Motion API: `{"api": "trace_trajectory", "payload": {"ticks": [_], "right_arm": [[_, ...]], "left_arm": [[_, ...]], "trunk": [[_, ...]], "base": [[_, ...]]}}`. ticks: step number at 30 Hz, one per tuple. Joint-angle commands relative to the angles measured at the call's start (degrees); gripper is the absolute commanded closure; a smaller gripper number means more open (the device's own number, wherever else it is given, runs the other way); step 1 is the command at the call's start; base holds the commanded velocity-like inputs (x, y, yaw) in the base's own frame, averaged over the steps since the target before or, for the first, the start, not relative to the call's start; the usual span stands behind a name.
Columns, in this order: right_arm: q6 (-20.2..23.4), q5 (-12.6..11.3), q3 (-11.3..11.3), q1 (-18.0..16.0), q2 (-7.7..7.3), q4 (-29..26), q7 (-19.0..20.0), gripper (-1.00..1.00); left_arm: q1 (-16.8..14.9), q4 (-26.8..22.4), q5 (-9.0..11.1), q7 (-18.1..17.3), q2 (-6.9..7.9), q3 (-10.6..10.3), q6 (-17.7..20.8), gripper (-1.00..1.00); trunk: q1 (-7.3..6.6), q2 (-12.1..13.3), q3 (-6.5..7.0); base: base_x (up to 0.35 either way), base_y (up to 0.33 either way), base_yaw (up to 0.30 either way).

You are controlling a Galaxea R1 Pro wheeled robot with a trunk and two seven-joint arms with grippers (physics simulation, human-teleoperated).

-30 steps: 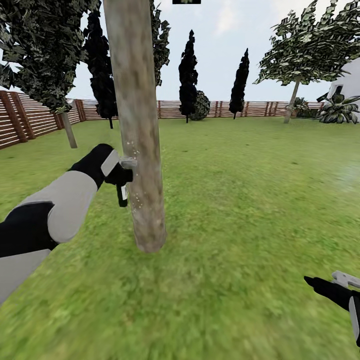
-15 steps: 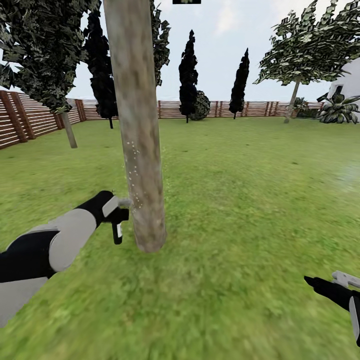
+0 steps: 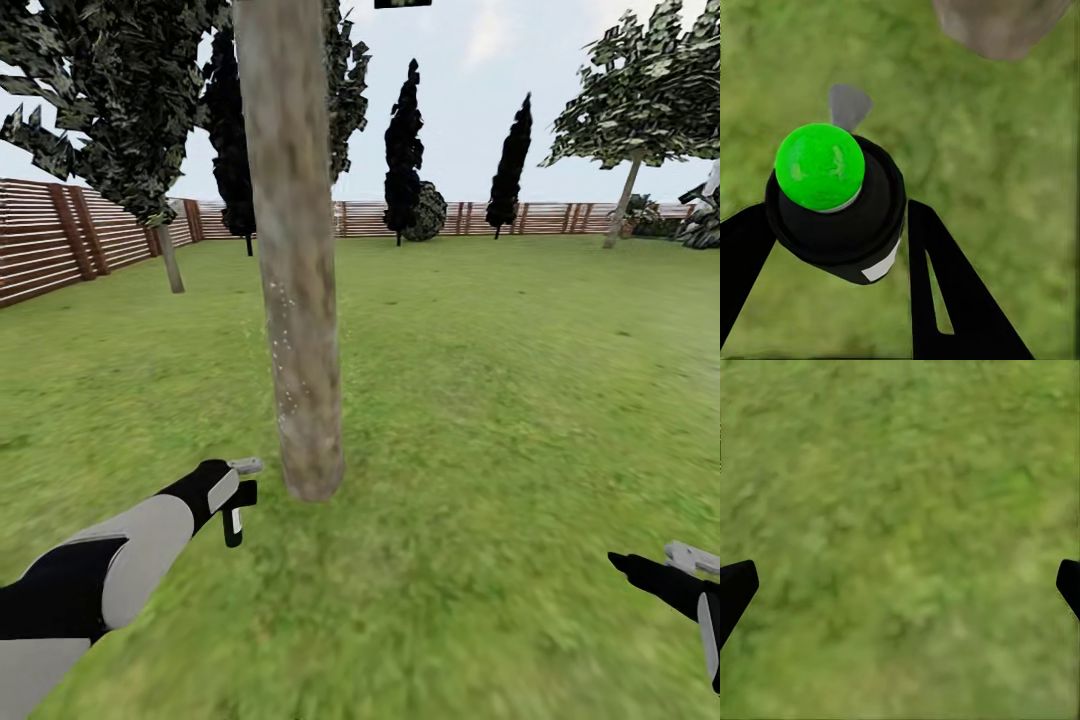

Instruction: In the garden, pick up the pesticide atomizer on the floor and spray pesticide onto both trees until each tree trunk is fully covered.

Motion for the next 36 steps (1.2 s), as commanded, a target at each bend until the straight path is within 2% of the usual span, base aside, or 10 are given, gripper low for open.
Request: {"api": "trace_trajectory", "payload": {"ticks": [1,16,21,28,36], "right_arm": [[0.1,0.6,-0.2,0.0,0.03,0.0,0.5,-1.0],[0.1,0.6,-0.2,0.0,0.08,0.0,0.5,-1.0],[0.1,0.6,-0.2,0.0,0.08,0.0,0.5,-1.0],[0.1,0.6,-0.2,0.0,0.08,0.0,0.5,-1.0],[0.1,0.6,-0.2,0.0,0.08,0.0,0.5,-1.0]], "left_arm": [[0.0,-0.1,0.5,0.4,-0.03,0.3,0.2,1.0],[0.0,0.0,0.5,0.5,-0.46,0.3,0.1,1.0],[0.0,0.0,0.5,0.5,-0.92,0.3,0.1,1.0],[0.0,0.0,0.5,0.5,-1.23,0.3,0.1,1.0],[0.0,0.0,0.5,0.5,-1.24,0.3,0.1,1.0]], "trunk": [[-0.01,0.0,-0.06],[-0.01,0.0,-0.06],[-0.01,0.0,-0.06],[-0.01,0.0,-0.06],[-0.01,0.0,-0.06]], "base": [[0.0,-0.301,0.235],[0.142,-0.301,0.25],[0.014,-0.325,0.244],[0.0,-0.328,0.065],[0.0,-0.328,0.24]]}}
